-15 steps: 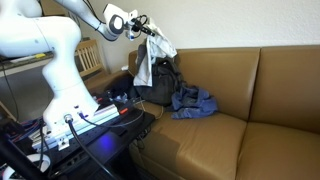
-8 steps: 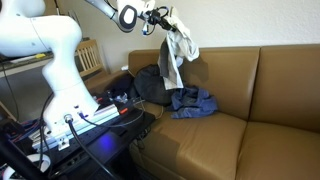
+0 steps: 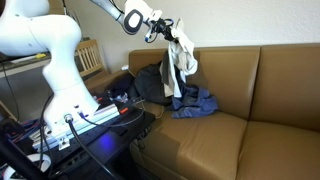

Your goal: Move the pillow cases to the right

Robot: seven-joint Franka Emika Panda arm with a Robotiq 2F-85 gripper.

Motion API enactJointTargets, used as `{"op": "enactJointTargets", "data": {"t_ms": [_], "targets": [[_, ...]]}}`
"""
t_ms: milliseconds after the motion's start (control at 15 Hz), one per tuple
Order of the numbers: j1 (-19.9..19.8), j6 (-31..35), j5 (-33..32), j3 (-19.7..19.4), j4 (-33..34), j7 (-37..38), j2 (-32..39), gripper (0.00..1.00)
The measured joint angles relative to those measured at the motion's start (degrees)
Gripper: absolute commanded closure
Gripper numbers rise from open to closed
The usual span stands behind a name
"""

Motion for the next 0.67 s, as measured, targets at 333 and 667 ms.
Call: {"op": "enactJointTargets", "data": {"t_ms": [333,667], "targets": [[-22.3,-7.0,0.2,19.2,4.1,7.7,4.1,0.96],[-42.1,-14.0,3.3,34.9,14.5,12.9,12.7,0.96]]}}
